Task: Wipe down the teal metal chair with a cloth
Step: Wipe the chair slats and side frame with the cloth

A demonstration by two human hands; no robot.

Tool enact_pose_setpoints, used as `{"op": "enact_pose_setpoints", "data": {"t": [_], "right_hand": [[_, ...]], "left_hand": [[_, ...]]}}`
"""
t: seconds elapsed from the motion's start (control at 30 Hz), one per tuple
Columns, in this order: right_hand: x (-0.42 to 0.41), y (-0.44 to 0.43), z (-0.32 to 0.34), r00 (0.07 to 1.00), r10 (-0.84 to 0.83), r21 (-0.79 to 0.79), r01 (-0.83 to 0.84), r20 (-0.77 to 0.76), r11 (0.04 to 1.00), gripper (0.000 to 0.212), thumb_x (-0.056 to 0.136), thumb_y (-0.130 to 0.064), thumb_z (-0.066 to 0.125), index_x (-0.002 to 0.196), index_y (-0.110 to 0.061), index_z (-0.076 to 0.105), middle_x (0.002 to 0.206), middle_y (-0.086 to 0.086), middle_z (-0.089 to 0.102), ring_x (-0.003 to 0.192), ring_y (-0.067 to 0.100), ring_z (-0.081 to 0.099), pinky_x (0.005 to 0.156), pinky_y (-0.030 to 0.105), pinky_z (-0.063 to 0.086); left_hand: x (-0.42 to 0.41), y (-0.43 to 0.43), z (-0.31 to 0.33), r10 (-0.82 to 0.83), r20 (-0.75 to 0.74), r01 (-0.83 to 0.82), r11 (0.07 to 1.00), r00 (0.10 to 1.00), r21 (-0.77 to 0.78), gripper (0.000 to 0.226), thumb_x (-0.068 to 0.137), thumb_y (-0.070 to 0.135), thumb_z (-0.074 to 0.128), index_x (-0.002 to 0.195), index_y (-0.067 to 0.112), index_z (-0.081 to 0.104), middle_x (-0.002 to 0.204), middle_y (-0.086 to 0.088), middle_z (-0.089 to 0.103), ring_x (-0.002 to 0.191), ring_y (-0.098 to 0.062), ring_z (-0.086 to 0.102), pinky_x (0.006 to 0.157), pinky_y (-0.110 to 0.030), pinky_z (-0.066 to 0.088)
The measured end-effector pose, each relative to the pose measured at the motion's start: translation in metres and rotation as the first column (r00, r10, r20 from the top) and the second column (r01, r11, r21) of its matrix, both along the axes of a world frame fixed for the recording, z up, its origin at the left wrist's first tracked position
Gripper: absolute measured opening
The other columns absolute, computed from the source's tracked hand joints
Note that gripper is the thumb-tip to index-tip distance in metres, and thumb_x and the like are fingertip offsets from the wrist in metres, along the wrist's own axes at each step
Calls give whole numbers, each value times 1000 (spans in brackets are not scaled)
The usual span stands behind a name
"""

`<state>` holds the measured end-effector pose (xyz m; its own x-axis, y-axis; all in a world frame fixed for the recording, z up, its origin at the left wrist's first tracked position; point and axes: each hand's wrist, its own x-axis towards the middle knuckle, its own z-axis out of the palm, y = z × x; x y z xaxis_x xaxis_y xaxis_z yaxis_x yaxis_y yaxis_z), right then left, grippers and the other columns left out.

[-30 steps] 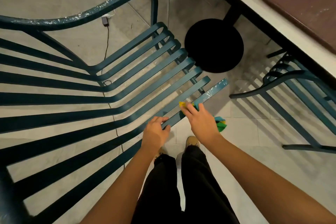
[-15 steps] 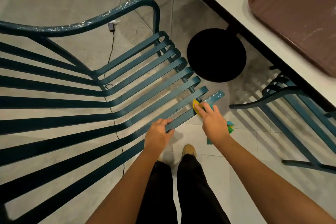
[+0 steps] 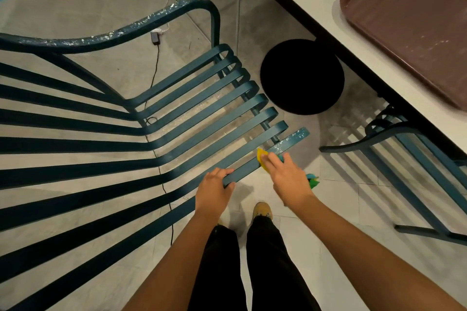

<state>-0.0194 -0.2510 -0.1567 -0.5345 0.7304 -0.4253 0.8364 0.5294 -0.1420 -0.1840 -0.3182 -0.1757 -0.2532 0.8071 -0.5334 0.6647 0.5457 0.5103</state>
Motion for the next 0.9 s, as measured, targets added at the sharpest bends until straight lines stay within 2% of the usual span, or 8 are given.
{"op": "enact_pose_setpoints", "data": {"t": [0.17, 0.23, 0.37, 0.5, 0.6, 0.77, 0.87, 0.9], "right_hand": [[15, 12, -9, 986, -159, 24, 160, -45, 987, 61, 87, 2, 47, 140, -15, 23, 132, 3, 35, 111, 25, 37, 74, 30, 52], [11, 5, -12, 962, -245, 37, 251, -122, 967, 61, 83, 4, 53, 137, -14, 32, 126, 6, 42, 103, 26, 42, 68, 30, 51], [-9, -28, -15, 946, -190, 29, 205, -263, 978, 78, 45, 9, 81, 117, -10, 57, 97, 8, 61, 74, 25, 59, 41, 24, 48], [-30, -42, -14, 960, -143, -2, 146, -240, 989, 83, 29, -5, 90, 107, -12, 63, 85, 5, 62, 64, 19, 60, 31, 19, 42], [-28, -38, -17, 974, -119, 15, 124, -194, 992, 88, 17, -6, 91, 101, -14, 65, 83, 4, 63, 63, 19, 61, 28, 19, 39], [-15, -30, -21, 973, -137, 18, 143, -185, 990, 90, 22, 4, 88, 106, -11, 63, 91, 7, 64, 70, 26, 62, 29, 24, 42], [-6, -22, -22, 953, -211, -34, 209, -217, 977, 79, 47, 10, 81, 119, -8, 56, 105, 11, 60, 84, 31, 58, 42, 33, 51], [-3, -19, -22, 949, -224, -7, 229, -220, 973, 74, 51, 12, 78, 119, -7, 56, 105, 12, 60, 83, 32, 58, 42, 33, 50]], "left_hand": [[-1, -1, 0, 23, 23, -23, 1000, 999, -14, 41, 90, 28, 56, 130, 24, 50, 131, -2, 53, 123, -18, 47, 100, -29, 40], [-2, -1, 0, 23, 32, -22, 1000, 999, -8, 41, 89, 29, 56, 130, 23, 50, 130, -3, 55, 120, -17, 49, 99, -28, 41], [-3, 0, -1, 38, 49, -38, 999, 998, -14, 41, 87, 28, 59, 128, 21, 53, 127, -4, 56, 118, -18, 50, 99, -29, 40], [-5, 2, -1, 44, 75, -44, 999, 996, -6, 41, 85, 24, 63, 126, 18, 56, 124, -5, 59, 115, -18, 52, 98, -27, 40], [-6, 2, 0, 43, 82, -43, 999, 996, -1, 41, 85, 24, 63, 125, 19, 56, 122, -5, 59, 113, -17, 53, 95, -23, 41], [-7, 0, 2, 48, 101, -47, 999, 994, -9, 42, 86, 24, 62, 126, 19, 54, 123, -5, 58, 114, -17, 52, 98, -24, 40], [-7, 1, 3, 39, 105, -38, 999, 994, -16, 43, 86, 25, 62, 127, 20, 53, 123, -4, 57, 112, -15, 52, 99, -23, 40], [-7, 1, 4, 36, 106, -35, 999, 994, -13, 43, 86, 25, 61, 127, 19, 53, 123, -4, 58, 110, -13, 52, 98, -21, 40]]}}
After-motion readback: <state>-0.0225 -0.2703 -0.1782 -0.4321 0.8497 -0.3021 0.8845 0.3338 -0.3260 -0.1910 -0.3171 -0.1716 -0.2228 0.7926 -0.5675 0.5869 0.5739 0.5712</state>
